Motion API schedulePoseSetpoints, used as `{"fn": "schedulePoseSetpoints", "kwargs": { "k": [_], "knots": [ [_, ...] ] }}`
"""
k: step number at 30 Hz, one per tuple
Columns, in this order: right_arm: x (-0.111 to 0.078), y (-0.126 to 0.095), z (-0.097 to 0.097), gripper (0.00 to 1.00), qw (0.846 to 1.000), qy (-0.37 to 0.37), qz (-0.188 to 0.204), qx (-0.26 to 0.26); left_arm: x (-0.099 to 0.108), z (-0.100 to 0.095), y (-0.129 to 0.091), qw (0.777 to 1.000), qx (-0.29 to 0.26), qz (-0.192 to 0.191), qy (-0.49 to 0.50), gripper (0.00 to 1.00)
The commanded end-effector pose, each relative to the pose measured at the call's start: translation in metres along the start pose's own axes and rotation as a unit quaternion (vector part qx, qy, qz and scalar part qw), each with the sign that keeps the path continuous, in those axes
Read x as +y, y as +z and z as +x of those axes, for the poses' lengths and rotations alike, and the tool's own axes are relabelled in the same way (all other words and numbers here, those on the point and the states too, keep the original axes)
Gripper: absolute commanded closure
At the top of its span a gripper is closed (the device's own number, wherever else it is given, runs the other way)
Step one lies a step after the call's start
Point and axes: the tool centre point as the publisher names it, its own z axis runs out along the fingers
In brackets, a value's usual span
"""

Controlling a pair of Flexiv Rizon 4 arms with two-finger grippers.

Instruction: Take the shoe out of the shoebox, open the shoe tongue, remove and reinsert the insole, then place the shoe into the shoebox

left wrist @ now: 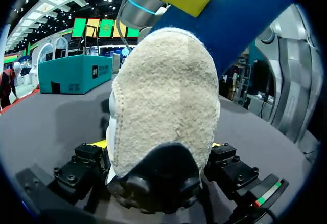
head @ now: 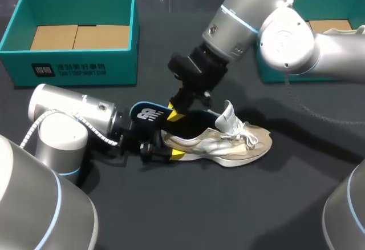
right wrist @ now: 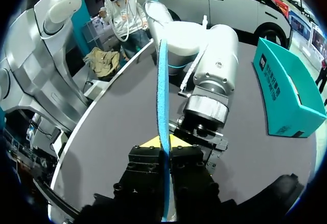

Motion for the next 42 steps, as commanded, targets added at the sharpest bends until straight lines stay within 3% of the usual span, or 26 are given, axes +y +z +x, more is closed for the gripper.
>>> {"fn": "schedulePoseSetpoints", "kwargs": {
  "k": [1, 3, 6, 20, 26, 30, 42],
  "knots": [
    [0.025, -0.011, 0.007, 1.0, 0.999, -0.051, -0.014, -0.01, 0.001, 0.001, 0.0, 1.0, -0.001, -0.001, 0.0, 1.0],
    [0.04, -0.024, 0.01, 1.0, 0.996, -0.083, -0.033, -0.01, 0.001, 0.001, 0.0, 1.0, -0.001, -0.001, 0.0, 1.0],
    [0.056, -0.049, 0.018, 1.0, 0.989, -0.088, -0.112, -0.028, 0.001, 0.001, 0.0, 1.0, -0.001, -0.001, 0.0, 1.0],
    [0.056, -0.049, 0.018, 1.0, 0.989, -0.088, -0.112, -0.028, 0.001, 0.001, 0.0, 1.0, -0.001, -0.001, 0.0, 1.0],
    [0.091, -0.1, 0.033, 1.0, 0.984, -0.097, -0.144, -0.041, 0.001, 0.001, 0.0, 1.0, -0.001, -0.001, 0.0, 1.0],
    [0.108, -0.138, 0.056, 1.0, 0.961, -0.13, -0.237, -0.058, 0.001, 0.001, 0.0, 1.0, -0.001, -0.001, 0.0, 1.0],
    [0.108, -0.138, 0.056, 1.0, 0.961, -0.13, -0.237, -0.058, 0.001, 0.001, 0.0, 1.0, -0.001, -0.001, 0.0, 1.0]
  ]
}}
